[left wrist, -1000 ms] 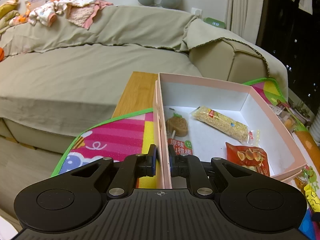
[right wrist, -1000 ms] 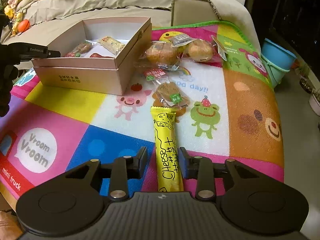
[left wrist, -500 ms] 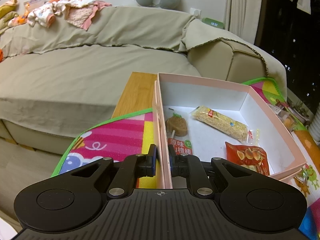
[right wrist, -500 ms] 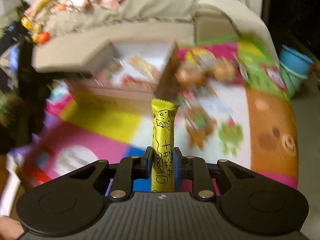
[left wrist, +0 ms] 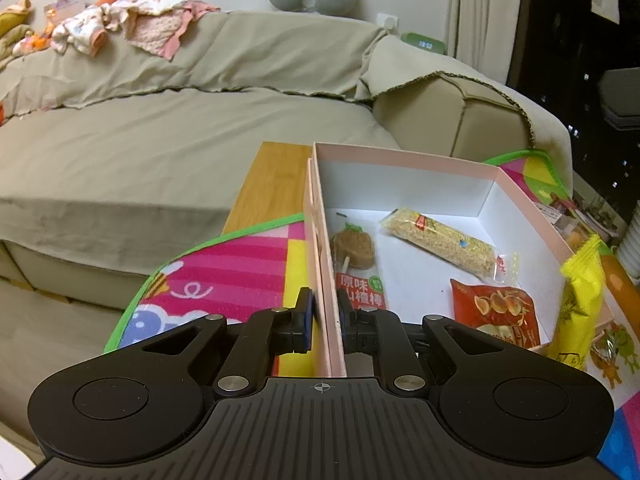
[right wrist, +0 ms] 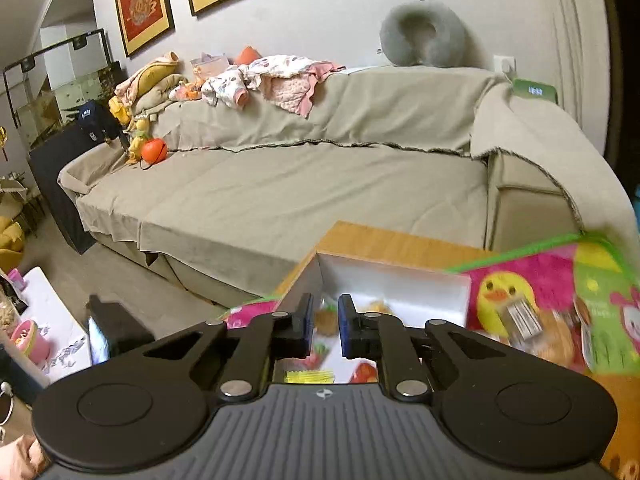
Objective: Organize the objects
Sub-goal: 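Carry the yellow cheese stick into the pink box and release it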
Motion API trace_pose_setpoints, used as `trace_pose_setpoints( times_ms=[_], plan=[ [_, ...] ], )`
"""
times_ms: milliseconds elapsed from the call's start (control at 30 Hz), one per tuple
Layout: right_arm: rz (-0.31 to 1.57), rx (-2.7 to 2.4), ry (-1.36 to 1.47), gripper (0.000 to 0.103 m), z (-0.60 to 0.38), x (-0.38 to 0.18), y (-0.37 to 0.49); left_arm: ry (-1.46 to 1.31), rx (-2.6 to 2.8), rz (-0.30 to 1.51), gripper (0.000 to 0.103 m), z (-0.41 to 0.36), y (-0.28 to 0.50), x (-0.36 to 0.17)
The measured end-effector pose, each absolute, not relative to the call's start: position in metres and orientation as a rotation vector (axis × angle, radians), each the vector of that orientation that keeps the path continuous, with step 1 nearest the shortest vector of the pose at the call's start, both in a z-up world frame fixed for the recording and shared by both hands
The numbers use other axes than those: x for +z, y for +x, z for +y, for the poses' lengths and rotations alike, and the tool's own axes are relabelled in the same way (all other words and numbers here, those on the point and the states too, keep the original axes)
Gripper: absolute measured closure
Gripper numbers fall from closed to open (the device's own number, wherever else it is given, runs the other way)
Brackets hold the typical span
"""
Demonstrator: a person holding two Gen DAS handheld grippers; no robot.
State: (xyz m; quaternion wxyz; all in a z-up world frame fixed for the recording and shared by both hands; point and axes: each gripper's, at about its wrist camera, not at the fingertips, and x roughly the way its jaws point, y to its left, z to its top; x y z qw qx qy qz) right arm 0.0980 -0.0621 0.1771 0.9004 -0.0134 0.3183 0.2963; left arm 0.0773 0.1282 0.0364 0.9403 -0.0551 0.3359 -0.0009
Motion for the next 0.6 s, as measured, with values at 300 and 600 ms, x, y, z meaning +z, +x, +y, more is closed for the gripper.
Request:
trace_pose_setpoints(
  times_ms=[300, 600],
  plan=[
    [0.691, 0.652, -0.261, 0.08, -0.062, 0.132, 0.041, -0.112, -0.016, 0.686, 0.089, 0.13, 0.078, 0.036],
    [0.734, 0.627, -0.34, 0.064, -0.044, 0.069, 0.024, -0.109, -0.016, 0.687, 0.089, 0.13, 0.078, 0.036]
  ],
)
